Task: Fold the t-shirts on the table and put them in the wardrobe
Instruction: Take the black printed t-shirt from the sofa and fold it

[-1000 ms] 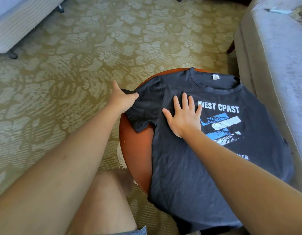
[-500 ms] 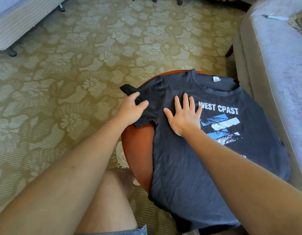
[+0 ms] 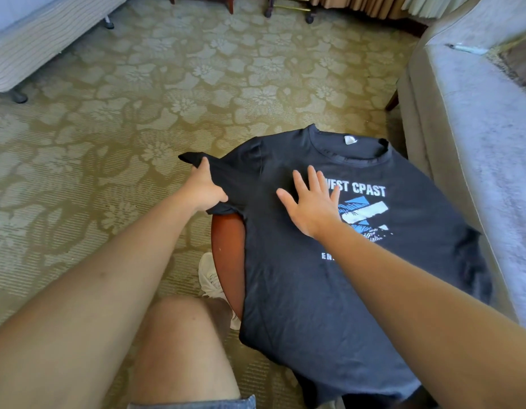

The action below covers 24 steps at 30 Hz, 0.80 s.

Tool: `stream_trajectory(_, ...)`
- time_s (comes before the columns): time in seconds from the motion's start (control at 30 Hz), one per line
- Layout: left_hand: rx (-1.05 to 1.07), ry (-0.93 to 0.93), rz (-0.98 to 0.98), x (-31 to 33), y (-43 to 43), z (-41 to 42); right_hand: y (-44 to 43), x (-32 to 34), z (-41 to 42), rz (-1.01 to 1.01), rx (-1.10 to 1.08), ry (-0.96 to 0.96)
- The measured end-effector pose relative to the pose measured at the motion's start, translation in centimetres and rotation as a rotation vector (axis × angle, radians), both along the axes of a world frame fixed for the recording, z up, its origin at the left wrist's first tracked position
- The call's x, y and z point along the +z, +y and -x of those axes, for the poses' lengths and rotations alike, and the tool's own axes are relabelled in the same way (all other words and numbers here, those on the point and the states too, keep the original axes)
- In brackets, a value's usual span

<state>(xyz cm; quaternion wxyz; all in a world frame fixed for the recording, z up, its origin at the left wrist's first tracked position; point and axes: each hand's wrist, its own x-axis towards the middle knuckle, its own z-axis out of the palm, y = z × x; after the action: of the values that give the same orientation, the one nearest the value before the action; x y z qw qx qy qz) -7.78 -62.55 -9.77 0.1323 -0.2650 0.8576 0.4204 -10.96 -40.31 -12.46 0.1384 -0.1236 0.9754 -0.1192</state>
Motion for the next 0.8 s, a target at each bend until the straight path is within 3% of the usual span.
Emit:
stream_trajectory(0.23, -0.173, -0.073, 0.267, 3.8, 2.7, 0.4, 6.8, -0.7, -2.7, -0.149, -0.082, 0.049)
stream_trajectory(0.4, -0.407, 0.050, 0.410, 6.4, 7.8, 1.1, 7.9, -1.7, -3.6, -0.075, -0.072, 0.085)
stream_trajectory(0.5, -0.585, 0.329, 0.214, 7.0, 11.4, 1.2, 8.3, -1.8, -3.9, 0.200, -0.154, 0.194)
stream_trajectory(0.6, -0.203, 0.660, 0.010, 6.2, 12.3, 2.0, 8.7, -1.6, -4.0, 0.414, -0.253, 0.237)
stream_trajectory(0.67, -0.077, 0.515, 0.102, 4.2, 11.7, 2.3, 8.8, -1.6, -4.0, 0.419, -0.244, 0.246)
stream_trajectory(0.8, -0.378, 0.086, 0.349, -0.5, 11.5, 0.8, 8.6, -2.0, -3.7, 0.235, -0.173, 0.208)
